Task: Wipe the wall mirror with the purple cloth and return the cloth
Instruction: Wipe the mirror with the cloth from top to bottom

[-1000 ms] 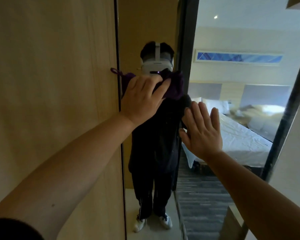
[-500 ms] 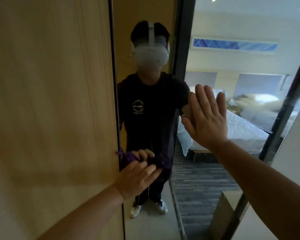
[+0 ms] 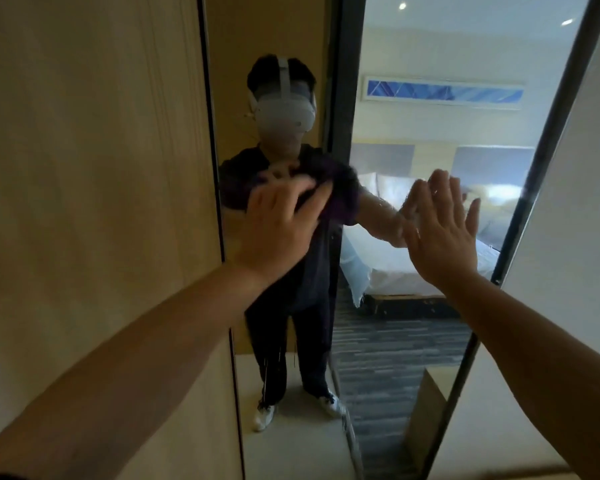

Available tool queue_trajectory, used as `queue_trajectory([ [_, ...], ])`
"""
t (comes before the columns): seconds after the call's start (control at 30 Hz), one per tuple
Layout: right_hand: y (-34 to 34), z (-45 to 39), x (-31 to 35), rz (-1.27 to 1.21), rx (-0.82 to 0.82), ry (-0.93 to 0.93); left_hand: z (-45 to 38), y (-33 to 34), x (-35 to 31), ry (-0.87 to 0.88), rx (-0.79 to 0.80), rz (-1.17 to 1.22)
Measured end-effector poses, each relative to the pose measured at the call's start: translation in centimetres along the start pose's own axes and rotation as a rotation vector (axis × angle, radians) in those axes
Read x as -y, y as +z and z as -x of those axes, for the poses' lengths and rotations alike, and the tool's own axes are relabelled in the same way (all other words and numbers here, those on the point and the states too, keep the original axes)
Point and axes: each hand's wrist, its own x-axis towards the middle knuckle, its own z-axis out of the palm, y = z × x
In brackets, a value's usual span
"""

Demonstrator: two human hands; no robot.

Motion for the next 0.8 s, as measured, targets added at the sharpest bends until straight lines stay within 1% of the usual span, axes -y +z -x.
queue_trajectory([
  [0.1, 0.5, 0.0, -0.4, 0.002, 0.03, -0.031, -8.7, 1.4, 1.2, 0.045, -0.041, -0.078],
  [0.13, 0.6, -0.1, -0.4, -0.024, 0.017, -0.044, -10.3, 2.0, 1.1, 0.045, -0.027, -0.103],
  [0.2, 0.8, -0.1, -1.1, -0.058, -0.022, -0.08, -10.9, 3.3, 0.3, 0.066, 0.026, -0.151],
  [0.3, 1.5, -0.3, -2.9, -0.092, -0.114, -0.192, -6.4, 5.0, -2.0, 0.151, 0.041, -0.159],
  [0.37, 2.2, -0.4, -3.7, -0.118, -0.185, -0.25, -0.9, 5.7, -3.6, 0.2, 0.054, -0.129],
  [0.4, 2.5, -0.6, -3.8, -0.13, -0.216, -0.269, 2.2, 5.8, -4.4, 0.226, 0.086, -0.122],
  [0.5, 3.5, -0.7, -4.1, -0.138, -0.29, -0.281, 11.6, 6.1, -7.3, 0.29, 0.195, -0.098],
  [0.57, 4.1, -0.8, -4.2, -0.134, -0.329, -0.279, 15.4, 6.3, -8.8, 0.265, 0.215, -0.093],
  [0.67, 4.2, -0.8, -4.2, -0.124, -0.343, -0.272, 16.0, 6.5, -9.6, 0.203, 0.224, -0.073],
  [0.8, 2.8, -0.3, -4.5, -0.194, -0.25, -0.27, 14.8, 5.4, -10.0, 0.151, 0.268, -0.011],
])
